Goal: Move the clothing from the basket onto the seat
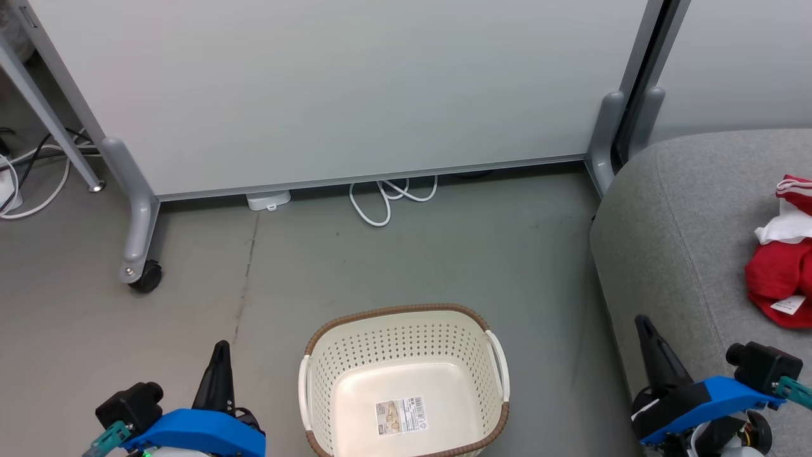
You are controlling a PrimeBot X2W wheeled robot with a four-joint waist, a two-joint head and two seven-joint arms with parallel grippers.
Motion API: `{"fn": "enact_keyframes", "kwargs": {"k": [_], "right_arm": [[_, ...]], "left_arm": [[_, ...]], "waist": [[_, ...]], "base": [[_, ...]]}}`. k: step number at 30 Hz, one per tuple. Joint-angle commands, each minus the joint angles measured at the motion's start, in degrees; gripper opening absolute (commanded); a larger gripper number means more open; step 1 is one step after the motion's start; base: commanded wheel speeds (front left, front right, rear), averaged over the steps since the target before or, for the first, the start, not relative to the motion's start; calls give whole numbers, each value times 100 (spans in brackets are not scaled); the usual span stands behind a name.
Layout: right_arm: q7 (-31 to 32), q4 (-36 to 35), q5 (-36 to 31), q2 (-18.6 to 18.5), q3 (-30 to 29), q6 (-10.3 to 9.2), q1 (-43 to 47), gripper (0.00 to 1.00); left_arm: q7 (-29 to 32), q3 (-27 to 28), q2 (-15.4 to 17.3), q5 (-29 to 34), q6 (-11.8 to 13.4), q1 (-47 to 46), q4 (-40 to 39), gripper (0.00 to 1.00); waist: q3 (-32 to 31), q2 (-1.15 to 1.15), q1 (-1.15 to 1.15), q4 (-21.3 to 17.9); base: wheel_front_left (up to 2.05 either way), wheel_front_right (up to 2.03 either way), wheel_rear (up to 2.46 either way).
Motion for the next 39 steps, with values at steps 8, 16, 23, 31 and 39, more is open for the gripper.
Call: {"fn": "enact_keyframes", "kwargs": {"k": [8, 16, 23, 31, 39], "right_arm": [[102, -144, 851, 8, -75, 0, -80, 0], [190, -171, 1491, 16, -117, 0, -90, 0], [251, -189, 1939, 21, -146, 0, -97, 0], [327, -213, 2493, 27, -183, 0, -108, 0], [398, -235, 3002, 34, -220, 1, -117, 0]], "left_arm": [[212, 169, -4, -786, -2, -139, -261, 0], [384, 270, -19, -1378, -3, -148, -386, 0], [502, 345, -30, -1792, -3, -154, -474, 0], [651, 434, -45, -2303, -4, -159, -581, 0], [789, 518, -57, -2774, -5, -166, -679, 0]], "waist": [[-15, 0, 0, -19], [-28, 0, 0, -37], [-39, 0, 0, -50], [-52, 0, 0, -68], [-66, 0, 0, -85]], "base": [[0, 0, 0], [0, 0, 0], [0, 0, 0], [0, 0, 0], [0, 0, 0]]}}
